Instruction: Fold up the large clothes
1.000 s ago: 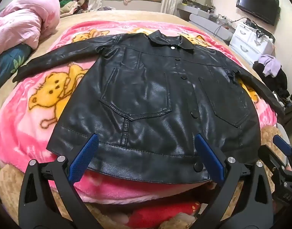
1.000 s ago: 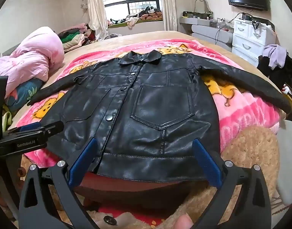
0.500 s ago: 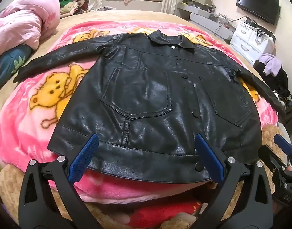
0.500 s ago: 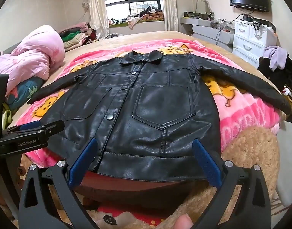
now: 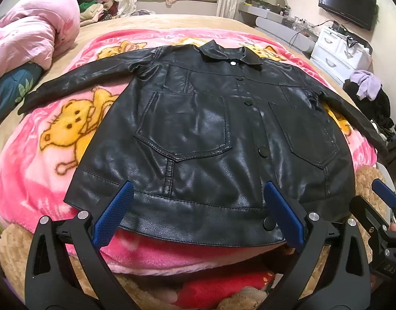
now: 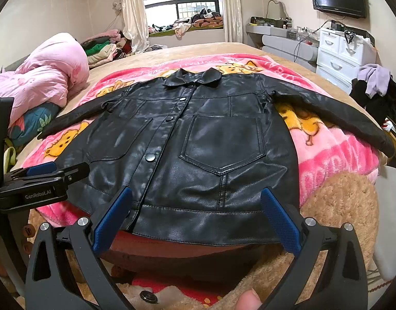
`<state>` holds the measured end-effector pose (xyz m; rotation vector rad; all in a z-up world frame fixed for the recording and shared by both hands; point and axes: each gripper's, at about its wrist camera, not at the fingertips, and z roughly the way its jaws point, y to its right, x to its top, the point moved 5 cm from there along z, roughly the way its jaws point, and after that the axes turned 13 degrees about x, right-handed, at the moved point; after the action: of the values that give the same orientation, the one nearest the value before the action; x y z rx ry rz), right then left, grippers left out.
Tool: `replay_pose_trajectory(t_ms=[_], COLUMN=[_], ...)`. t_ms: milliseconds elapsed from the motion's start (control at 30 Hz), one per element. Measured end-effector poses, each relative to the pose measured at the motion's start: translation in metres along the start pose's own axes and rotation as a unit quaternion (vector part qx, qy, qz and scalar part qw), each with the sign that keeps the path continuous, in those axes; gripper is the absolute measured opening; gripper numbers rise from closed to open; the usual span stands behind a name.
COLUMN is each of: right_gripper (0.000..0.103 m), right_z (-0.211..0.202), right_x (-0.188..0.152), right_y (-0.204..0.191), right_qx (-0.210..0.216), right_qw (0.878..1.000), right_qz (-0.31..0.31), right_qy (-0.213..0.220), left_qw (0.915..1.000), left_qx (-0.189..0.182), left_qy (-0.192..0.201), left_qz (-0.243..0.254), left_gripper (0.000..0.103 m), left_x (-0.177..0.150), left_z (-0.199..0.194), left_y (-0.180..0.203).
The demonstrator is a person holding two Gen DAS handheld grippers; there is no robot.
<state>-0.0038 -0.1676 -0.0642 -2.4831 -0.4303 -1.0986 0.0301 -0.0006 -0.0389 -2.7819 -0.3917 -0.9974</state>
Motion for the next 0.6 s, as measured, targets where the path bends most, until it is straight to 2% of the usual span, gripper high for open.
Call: replay_pose_trajectory(t_ms=[600], right_gripper=[0.099], right_z=[-0.0005], right_x=[0.0006], right_y=[-0.0011], right_qx=[0.0], right_qw=[1.0], right_qz=[-0.001], right_qy=[0.001], left_qw=[1.0], left_qx=[0.001], left_qy=[0.001], left_qz=[0.002], left_gripper=[0.095], left_x=[0.0001], left_z=[-0.0002], left_y=[0.0011])
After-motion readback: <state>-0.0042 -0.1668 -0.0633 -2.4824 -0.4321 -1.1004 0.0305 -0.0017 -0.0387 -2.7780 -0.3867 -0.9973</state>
